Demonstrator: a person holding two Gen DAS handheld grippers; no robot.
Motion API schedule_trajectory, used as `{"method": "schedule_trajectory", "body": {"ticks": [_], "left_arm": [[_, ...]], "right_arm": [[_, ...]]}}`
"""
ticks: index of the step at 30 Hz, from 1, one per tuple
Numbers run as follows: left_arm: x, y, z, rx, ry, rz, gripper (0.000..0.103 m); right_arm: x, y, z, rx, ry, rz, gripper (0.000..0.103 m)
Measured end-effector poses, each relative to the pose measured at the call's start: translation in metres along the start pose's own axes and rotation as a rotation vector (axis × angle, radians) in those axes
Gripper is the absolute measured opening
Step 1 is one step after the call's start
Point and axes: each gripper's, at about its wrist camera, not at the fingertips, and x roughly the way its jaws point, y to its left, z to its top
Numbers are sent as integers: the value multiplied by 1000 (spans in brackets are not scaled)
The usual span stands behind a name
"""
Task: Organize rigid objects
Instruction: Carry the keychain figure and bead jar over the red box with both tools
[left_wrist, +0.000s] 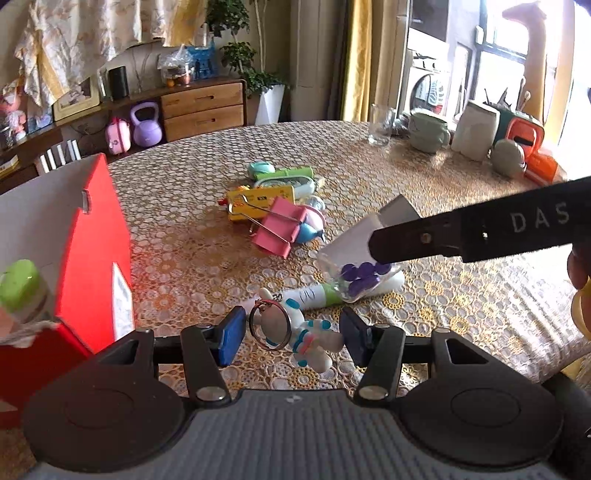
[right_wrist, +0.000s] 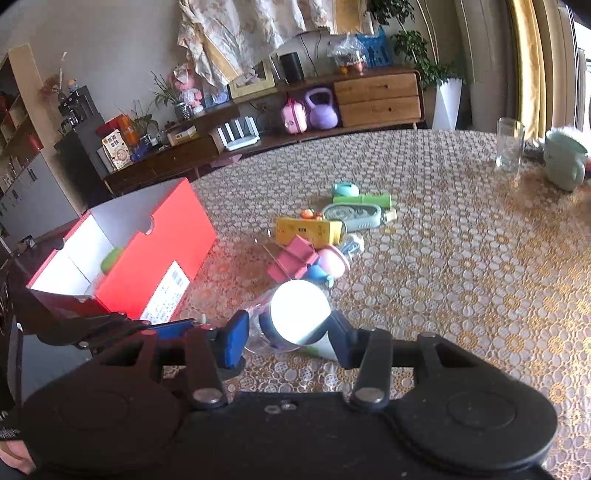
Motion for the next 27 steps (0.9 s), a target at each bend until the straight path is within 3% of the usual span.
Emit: {"method": "schedule_trajectory", "body": {"ticks": [17, 27], "left_arm": [[-84, 41, 23, -78, -59, 75, 55], [-120, 97, 24, -113, -63, 195, 56]], "right_arm": [[-30, 30, 14, -62, -63, -2, 47], [-24, 75, 41, -157, -88, 57, 44]]}}
